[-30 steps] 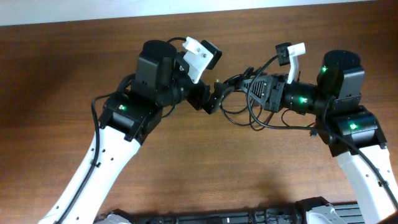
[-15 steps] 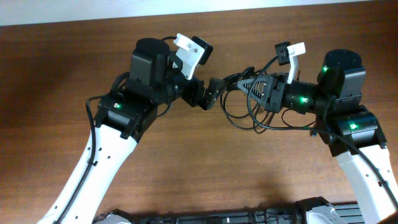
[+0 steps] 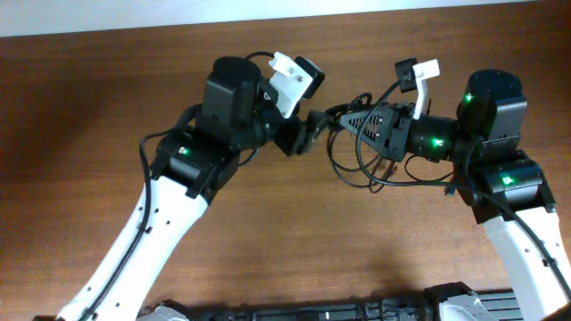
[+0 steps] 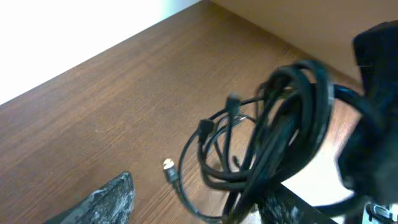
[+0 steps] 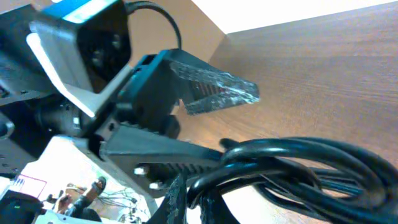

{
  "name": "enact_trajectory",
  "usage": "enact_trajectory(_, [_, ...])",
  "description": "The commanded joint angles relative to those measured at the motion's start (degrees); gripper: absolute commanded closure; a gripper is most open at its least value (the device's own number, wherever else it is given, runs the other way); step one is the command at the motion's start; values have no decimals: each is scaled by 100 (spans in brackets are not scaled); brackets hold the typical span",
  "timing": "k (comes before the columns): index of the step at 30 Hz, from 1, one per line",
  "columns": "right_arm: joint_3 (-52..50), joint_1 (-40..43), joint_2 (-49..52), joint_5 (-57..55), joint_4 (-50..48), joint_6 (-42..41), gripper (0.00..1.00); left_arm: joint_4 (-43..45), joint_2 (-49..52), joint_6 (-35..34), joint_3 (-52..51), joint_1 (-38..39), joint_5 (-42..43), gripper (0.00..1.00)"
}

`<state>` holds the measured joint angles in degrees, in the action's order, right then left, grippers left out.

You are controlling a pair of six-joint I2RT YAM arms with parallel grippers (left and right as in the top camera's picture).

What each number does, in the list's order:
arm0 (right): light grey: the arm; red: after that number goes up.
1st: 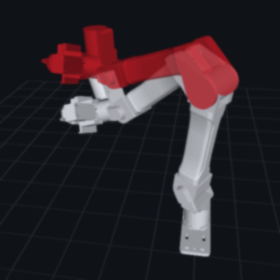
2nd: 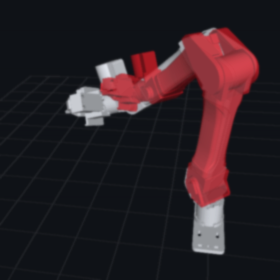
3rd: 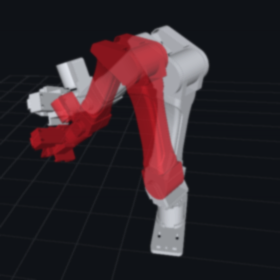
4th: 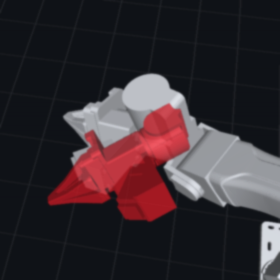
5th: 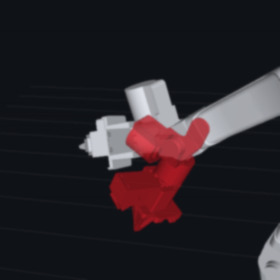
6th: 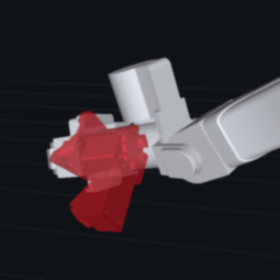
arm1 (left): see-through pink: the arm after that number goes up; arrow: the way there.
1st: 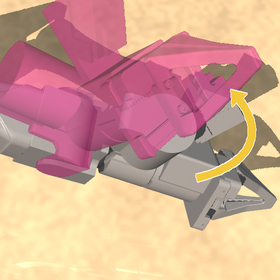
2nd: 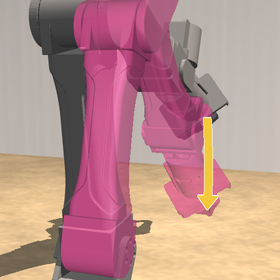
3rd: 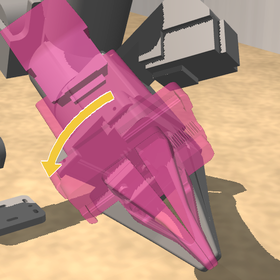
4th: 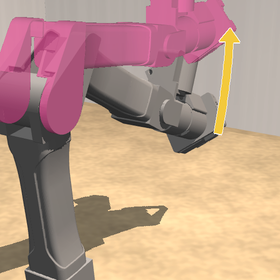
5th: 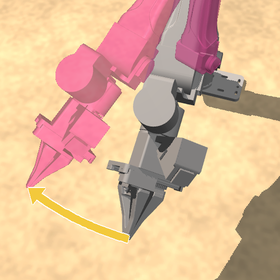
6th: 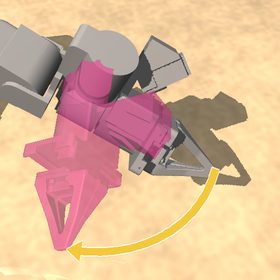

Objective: Untangle cables

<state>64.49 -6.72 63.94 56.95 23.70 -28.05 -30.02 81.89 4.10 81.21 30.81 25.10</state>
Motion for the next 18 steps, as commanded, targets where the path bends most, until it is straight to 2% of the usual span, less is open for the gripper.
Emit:
enact_trajectory(1, [20,0,-63,459,-87,125,96,175,275,74,92,96,125,39])
enact_trajectory(6, [20,0,-63,457,-87,125,96,348,459,74,92,184,256,47])
enact_trajectory(8, [20,0,-63,457,-87,125,96,452,459,76,92,184,645,45])
enact_trajectory(9, [20,0,-63,457,-87,125,96,509,459,85,92,184,839,40])
enact_trajectory(12, [20,0,-63,457,-87,125,96,511,459,337,92,184,1119,41])
enact_trajectory(18, [20,0,-63,457,-107,98,96,612,459,337,92,254,1117,70])
